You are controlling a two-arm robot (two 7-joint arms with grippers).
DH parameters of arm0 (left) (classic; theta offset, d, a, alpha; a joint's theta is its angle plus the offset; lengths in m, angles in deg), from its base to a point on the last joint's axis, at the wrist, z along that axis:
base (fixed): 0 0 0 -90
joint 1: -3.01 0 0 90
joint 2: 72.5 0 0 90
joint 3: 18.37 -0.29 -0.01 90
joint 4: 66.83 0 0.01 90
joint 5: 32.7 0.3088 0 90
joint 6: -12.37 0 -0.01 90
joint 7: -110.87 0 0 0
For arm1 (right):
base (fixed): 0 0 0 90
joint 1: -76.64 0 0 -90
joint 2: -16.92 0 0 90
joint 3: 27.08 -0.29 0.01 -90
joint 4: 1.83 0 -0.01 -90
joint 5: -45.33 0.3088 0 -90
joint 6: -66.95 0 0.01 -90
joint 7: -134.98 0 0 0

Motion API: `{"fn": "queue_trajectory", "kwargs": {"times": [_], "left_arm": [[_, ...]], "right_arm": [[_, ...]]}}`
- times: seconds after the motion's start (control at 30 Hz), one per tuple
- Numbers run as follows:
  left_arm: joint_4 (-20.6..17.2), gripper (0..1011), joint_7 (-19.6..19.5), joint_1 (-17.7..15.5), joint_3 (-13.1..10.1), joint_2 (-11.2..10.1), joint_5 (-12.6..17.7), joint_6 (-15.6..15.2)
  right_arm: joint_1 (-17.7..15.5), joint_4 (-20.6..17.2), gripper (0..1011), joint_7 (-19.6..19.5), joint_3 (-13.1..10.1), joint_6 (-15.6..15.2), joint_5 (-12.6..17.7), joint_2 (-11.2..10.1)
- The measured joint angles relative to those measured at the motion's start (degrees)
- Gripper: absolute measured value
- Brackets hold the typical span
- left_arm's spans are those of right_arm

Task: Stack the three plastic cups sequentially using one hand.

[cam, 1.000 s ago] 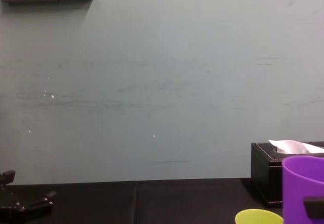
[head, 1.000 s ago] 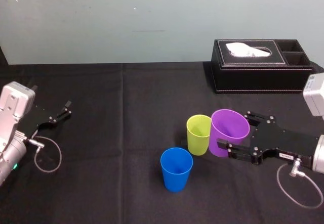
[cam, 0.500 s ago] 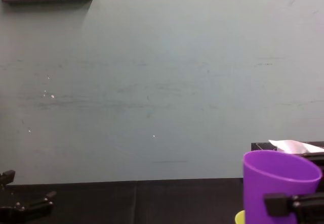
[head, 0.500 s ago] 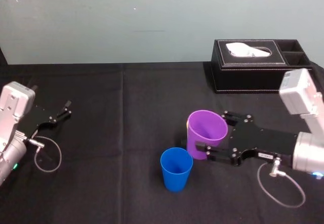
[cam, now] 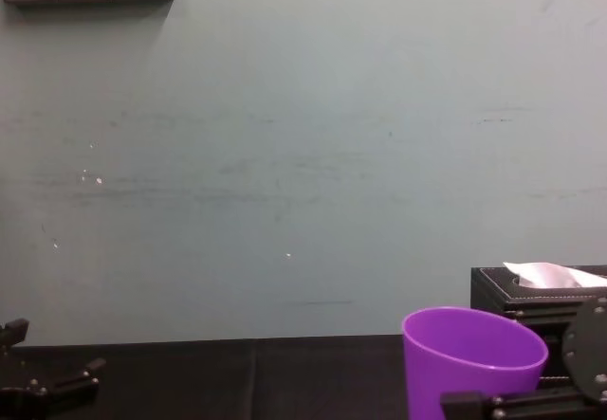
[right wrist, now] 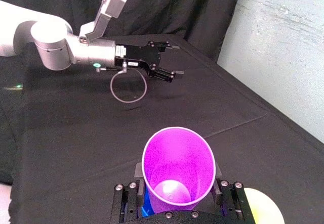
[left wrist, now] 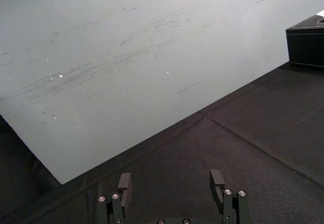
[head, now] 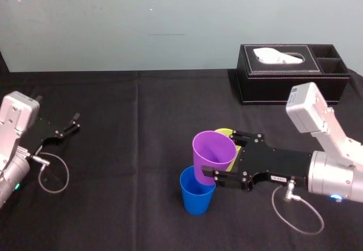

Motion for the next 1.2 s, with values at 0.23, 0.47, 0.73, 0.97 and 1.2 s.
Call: {"fn": "queue_trajectory", "kwargs": {"times": [0.23,0.47,0.73,0.97,1.2], "left_arm": [[0.0,1010,0.0,0.0,0.0,0.0,0.0,0.0],[0.0,1010,0.0,0.0,0.0,0.0,0.0,0.0],[0.0,1010,0.0,0.0,0.0,0.0,0.0,0.0],[0.0,1010,0.0,0.0,0.0,0.0,0.0,0.0],[0.0,1010,0.0,0.0,0.0,0.0,0.0,0.0]], "right_arm": [[1.26,1.08,738,-0.05,1.4,-0.5,-0.55,1.09],[1.98,1.59,738,-0.24,2.29,-0.81,-0.9,1.68],[2.29,2.04,738,-0.27,2.93,-0.83,-1.03,2.11],[2.7,2.66,738,-0.28,3.52,-0.77,-1.62,2.52],[3.06,3.31,738,-0.41,3.74,-0.82,-1.91,2.97]]}}
